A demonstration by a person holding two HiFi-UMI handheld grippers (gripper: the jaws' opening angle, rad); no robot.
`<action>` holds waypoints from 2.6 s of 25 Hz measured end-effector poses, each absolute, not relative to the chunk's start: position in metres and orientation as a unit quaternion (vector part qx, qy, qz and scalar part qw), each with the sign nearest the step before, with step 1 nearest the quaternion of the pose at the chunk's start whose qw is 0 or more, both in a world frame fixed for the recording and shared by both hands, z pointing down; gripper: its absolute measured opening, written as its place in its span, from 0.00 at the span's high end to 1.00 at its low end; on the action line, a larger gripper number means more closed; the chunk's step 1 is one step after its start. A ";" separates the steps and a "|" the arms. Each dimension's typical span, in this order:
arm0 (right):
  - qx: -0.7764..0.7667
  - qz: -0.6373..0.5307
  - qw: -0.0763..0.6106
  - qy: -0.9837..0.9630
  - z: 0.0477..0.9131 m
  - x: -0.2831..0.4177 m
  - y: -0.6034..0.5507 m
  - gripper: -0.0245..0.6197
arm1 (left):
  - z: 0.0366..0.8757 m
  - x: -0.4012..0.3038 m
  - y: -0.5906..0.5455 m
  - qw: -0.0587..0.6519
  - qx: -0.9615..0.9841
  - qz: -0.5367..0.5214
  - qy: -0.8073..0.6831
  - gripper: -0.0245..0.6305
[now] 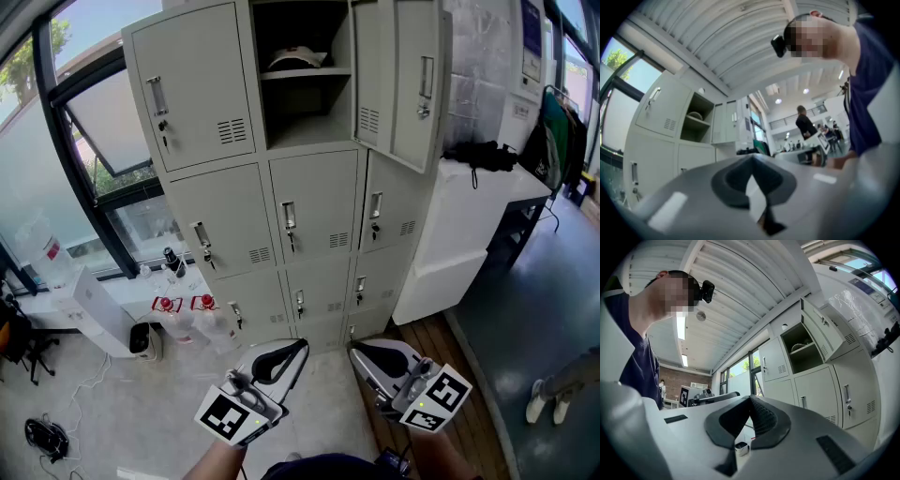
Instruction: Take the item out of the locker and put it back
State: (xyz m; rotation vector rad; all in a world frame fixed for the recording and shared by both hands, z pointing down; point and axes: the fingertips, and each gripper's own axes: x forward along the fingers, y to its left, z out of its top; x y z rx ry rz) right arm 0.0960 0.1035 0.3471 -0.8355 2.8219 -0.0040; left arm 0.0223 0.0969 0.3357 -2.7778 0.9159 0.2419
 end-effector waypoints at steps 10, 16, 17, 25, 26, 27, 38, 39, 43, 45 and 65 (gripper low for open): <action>-0.265 -0.006 0.097 0.959 0.351 0.122 0.120 0.95 | 0.337 0.053 0.114 0.104 -0.938 0.074 0.323 0.96; -0.258 -0.002 0.101 0.961 0.346 0.130 0.123 0.95 | 0.334 0.062 0.120 0.114 -0.932 0.067 0.337 0.96; -0.257 0.000 0.099 0.961 0.345 0.130 0.123 0.95 | 0.333 0.063 0.119 0.117 -0.931 0.068 0.339 0.96; -0.249 0.013 0.091 0.964 0.342 0.127 0.114 0.95 | 0.322 0.060 0.109 0.133 -0.924 0.082 0.349 0.96; -0.250 0.014 0.090 0.964 0.342 0.128 0.112 0.95 | 0.321 0.060 0.106 0.134 -0.924 0.083 0.349 0.96; -0.251 0.014 0.089 0.964 0.342 0.129 0.108 0.95 | 0.321 0.060 0.103 0.134 -0.924 0.084 0.349 0.96; -0.272 0.023 0.082 0.959 0.342 0.118 0.029 0.95 | 0.323 0.047 0.022 0.133 -0.929 0.091 0.334 0.96; -0.274 0.023 0.083 0.958 0.342 0.115 0.018 0.95 | 0.323 0.044 0.011 0.133 -0.929 0.090 0.333 0.96; -0.282 0.026 0.083 0.956 0.338 0.101 -0.025 0.95 | 0.318 0.030 -0.034 0.135 -0.931 0.091 0.326 0.96; -0.285 0.027 0.082 0.955 0.337 0.094 -0.046 0.95 | 0.317 0.023 -0.056 0.136 -0.932 0.091 0.323 0.96; -0.352 0.092 0.082 0.928 0.289 0.028 -0.198 0.95 | 0.273 -0.048 -0.207 0.172 -0.939 0.117 0.275 0.96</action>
